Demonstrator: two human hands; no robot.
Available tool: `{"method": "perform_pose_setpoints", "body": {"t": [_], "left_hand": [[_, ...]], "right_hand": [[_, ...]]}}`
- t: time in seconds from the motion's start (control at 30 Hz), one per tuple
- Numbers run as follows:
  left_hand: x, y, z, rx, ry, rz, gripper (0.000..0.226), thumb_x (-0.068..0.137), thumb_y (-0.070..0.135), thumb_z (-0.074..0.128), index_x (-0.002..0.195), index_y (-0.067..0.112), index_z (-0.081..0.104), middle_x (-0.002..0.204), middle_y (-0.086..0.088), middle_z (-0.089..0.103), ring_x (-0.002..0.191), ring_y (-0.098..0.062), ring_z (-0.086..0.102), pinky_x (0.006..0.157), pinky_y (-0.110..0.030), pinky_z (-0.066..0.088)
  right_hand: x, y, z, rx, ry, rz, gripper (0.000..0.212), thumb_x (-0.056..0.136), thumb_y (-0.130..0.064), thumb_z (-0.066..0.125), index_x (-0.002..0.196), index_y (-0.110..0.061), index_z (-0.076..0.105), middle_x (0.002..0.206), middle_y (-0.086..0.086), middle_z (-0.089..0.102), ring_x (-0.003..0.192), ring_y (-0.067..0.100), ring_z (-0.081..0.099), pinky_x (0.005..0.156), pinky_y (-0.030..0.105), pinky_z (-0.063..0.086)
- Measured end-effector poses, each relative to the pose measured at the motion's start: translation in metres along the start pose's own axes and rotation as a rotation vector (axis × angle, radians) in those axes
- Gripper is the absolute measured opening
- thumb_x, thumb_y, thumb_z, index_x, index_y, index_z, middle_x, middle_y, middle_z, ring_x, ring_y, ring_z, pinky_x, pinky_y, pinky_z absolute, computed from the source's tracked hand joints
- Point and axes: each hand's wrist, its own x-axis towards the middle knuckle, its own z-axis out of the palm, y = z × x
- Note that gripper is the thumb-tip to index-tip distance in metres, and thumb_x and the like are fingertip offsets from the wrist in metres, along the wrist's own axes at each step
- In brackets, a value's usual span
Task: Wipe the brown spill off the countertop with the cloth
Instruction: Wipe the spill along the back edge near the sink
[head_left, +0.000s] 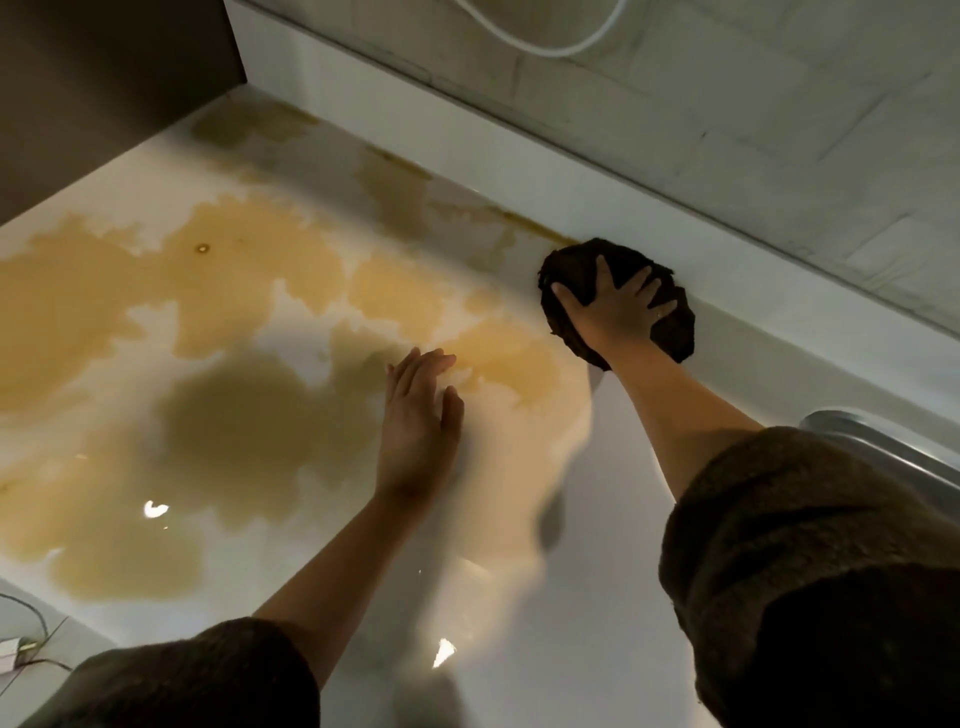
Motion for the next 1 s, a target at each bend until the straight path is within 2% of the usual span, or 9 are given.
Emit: {"method": "perform_pose_setpoints", "body": {"t": [0.17, 0.33, 0.47, 0.67, 0.77, 0.83, 0.93, 1.0], "left_hand": [[0.000, -0.001, 0.000, -0.026, -0.001, -0.008, 0.034, 0.088, 0.009, 0.042, 0.119, 0.008, 0.054, 0.127, -0.008, 0.055, 0.132, -0.022, 0.034, 0.114, -0.019, 0.004], [0.000, -0.001, 0.001, -0.016, -0.013, -0.015, 0.034, 0.089, 0.012, 0.041, 0.120, 0.010, 0.054, 0.129, -0.007, 0.054, 0.134, -0.021, 0.033, 0.116, -0.032, 0.009], [0.000, -0.002, 0.000, 0.005, -0.024, -0.015, 0.036, 0.090, 0.018, 0.037, 0.121, 0.011, 0.054, 0.129, -0.006, 0.054, 0.134, -0.021, 0.033, 0.116, -0.027, 0.006], [0.000, 0.002, 0.000, 0.022, -0.017, -0.025, 0.035, 0.089, 0.011, 0.040, 0.122, 0.011, 0.053, 0.129, -0.006, 0.053, 0.134, -0.019, 0.032, 0.115, -0.026, 0.006], [0.000, 0.002, -0.001, 0.025, -0.024, -0.043, 0.036, 0.089, 0.012, 0.041, 0.122, 0.013, 0.052, 0.130, -0.005, 0.052, 0.134, -0.018, 0.031, 0.112, -0.016, 0.000], [0.000, 0.003, -0.001, 0.020, -0.026, -0.046, 0.036, 0.088, 0.012, 0.040, 0.123, 0.013, 0.052, 0.130, -0.006, 0.052, 0.134, -0.018, 0.031, 0.112, -0.014, -0.001], [0.000, 0.003, -0.001, 0.037, -0.036, -0.033, 0.038, 0.088, 0.012, 0.038, 0.123, 0.010, 0.052, 0.129, -0.008, 0.053, 0.134, -0.021, 0.032, 0.114, -0.022, 0.004], [0.000, 0.003, -0.001, 0.028, -0.031, -0.038, 0.036, 0.088, 0.011, 0.039, 0.121, 0.009, 0.053, 0.128, -0.009, 0.054, 0.133, -0.022, 0.033, 0.114, -0.020, 0.003]], "right_hand": [[0.006, -0.024, 0.001, -0.017, 0.012, -0.053, 0.088, 0.082, -0.082, 0.016, 0.153, -0.032, 0.002, 0.155, 0.031, -0.001, 0.142, 0.051, 0.001, 0.108, 0.069, -0.001], [0.013, -0.051, 0.002, -0.020, 0.024, -0.164, 0.078, 0.086, -0.077, 0.015, 0.152, -0.036, 0.005, 0.157, 0.026, 0.001, 0.143, 0.048, 0.001, 0.109, 0.068, -0.001], [0.019, -0.058, 0.000, -0.006, 0.008, -0.293, 0.072, 0.089, -0.074, 0.016, 0.152, -0.040, 0.007, 0.159, 0.020, 0.000, 0.145, 0.043, 0.000, 0.112, 0.066, -0.002], [-0.020, -0.042, 0.002, -0.006, -0.001, -0.300, 0.073, 0.088, -0.075, 0.017, 0.151, -0.041, 0.008, 0.160, 0.018, 0.002, 0.146, 0.038, 0.001, 0.113, 0.062, -0.002], [-0.048, -0.022, 0.008, -0.054, 0.043, -0.380, 0.069, 0.089, -0.073, 0.019, 0.151, -0.042, 0.008, 0.160, 0.017, 0.005, 0.146, 0.037, 0.004, 0.113, 0.060, 0.000], [-0.049, -0.013, 0.008, -0.067, 0.053, -0.416, 0.068, 0.090, -0.072, 0.020, 0.150, -0.044, 0.008, 0.160, 0.016, 0.005, 0.146, 0.036, 0.004, 0.114, 0.060, 0.000], [-0.032, -0.016, 0.006, -0.061, 0.051, -0.381, 0.068, 0.090, -0.072, 0.018, 0.151, -0.043, 0.008, 0.160, 0.017, 0.005, 0.146, 0.037, 0.004, 0.114, 0.061, 0.000], [-0.016, -0.025, 0.004, -0.036, 0.049, -0.315, 0.070, 0.089, -0.073, 0.017, 0.151, -0.042, 0.009, 0.160, 0.018, 0.005, 0.146, 0.039, 0.004, 0.113, 0.063, 0.000]]}}
